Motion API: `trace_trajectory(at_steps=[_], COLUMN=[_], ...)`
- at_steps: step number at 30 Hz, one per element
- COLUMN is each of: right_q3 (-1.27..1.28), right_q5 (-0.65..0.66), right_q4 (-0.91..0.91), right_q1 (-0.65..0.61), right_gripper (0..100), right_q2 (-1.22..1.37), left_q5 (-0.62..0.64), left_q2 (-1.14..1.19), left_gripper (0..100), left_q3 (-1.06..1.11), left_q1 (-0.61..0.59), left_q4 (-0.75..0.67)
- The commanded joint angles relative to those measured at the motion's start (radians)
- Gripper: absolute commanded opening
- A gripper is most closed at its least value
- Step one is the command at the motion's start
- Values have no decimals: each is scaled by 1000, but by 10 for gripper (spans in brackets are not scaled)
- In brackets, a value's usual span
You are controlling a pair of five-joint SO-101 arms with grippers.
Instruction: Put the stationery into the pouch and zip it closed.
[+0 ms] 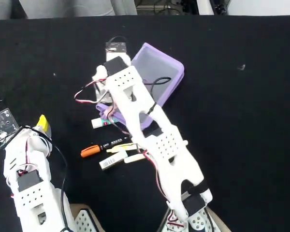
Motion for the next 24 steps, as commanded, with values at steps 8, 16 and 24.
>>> trace_trajectory(at_steps=[8,16,24], right_q3=[33,67,68], right_q5=[-72,-83,-84], right_q4=[18,-12,-3], right_q1=[-149,-126,-69], right_gripper=[283,283,282], right_q2=[-113,-111,-111], left_q5=[6,6,6], left_q2=[-9,-9,-9], left_gripper=[245,245,245], left_q3=[-10,-10,-10], left_q1=[-1,-1,-1], left_q4=[-23,-23,-23])
